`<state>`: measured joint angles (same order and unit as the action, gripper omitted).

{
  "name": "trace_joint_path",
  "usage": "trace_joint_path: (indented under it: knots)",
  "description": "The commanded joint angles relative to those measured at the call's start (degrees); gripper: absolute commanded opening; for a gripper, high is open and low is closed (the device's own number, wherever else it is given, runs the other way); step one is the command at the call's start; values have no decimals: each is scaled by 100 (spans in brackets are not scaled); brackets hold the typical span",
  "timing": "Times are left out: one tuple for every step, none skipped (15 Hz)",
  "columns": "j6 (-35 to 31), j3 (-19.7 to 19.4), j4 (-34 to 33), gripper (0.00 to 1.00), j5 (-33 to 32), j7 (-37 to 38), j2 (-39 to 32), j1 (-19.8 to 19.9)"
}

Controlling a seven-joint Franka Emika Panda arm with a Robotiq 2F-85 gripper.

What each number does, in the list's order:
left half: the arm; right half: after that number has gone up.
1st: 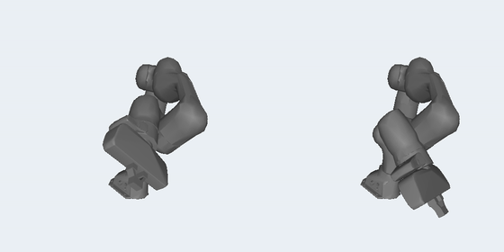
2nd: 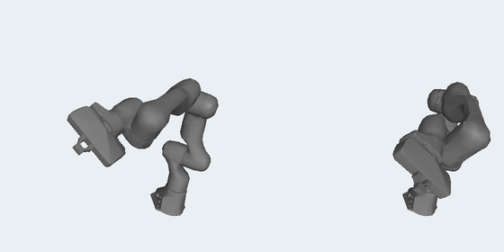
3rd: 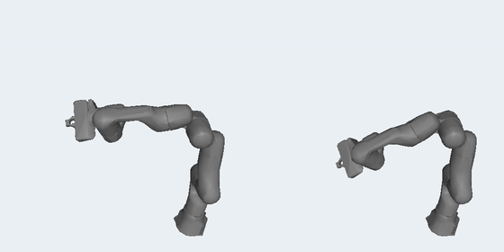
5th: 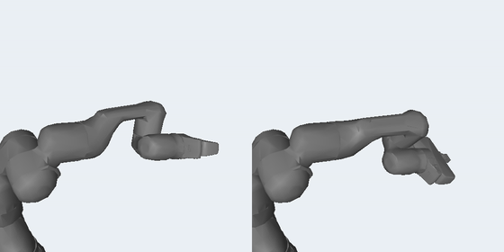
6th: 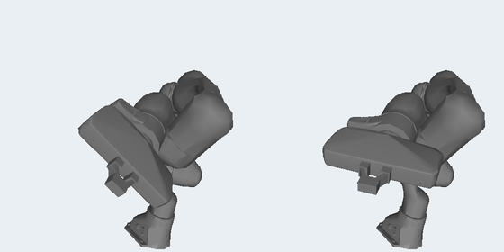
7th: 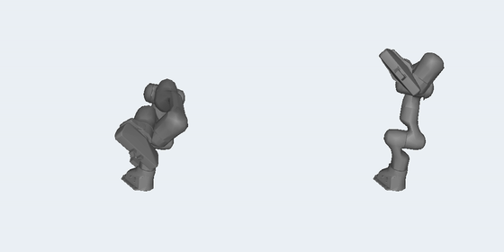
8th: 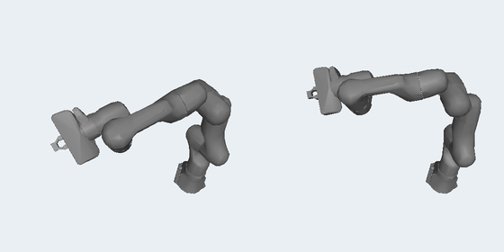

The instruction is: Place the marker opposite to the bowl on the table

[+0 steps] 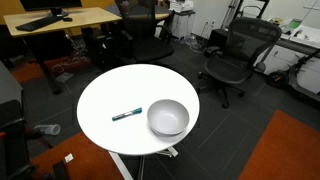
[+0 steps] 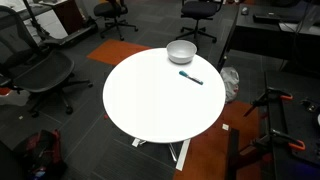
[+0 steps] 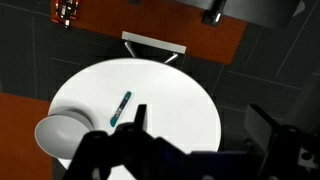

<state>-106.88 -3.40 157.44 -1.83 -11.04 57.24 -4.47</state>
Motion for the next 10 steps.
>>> trace_joint_path:
  knots:
    - [13, 12, -13, 100, 11, -8, -5, 13]
    - [13, 12, -13, 100, 11, -8, -6, 13]
    - [9, -3, -17, 100, 24, -26, -10, 2]
    - [-4, 5, -23, 100, 12, -15, -26, 12]
    - [-43, 15, -22, 100, -2, 8, -46, 29]
    - [-78, 31, -20, 100, -25, 52, -85, 63]
    - [-78, 32, -23, 100, -34, 61, -116, 76]
    - [-132, 54, -8, 100, -58, 109, -140, 113]
    - [-189, 44, 3, 100, -59, 121, -187, 130]
    - [-244, 38, 11, 100, -60, 133, -232, 148]
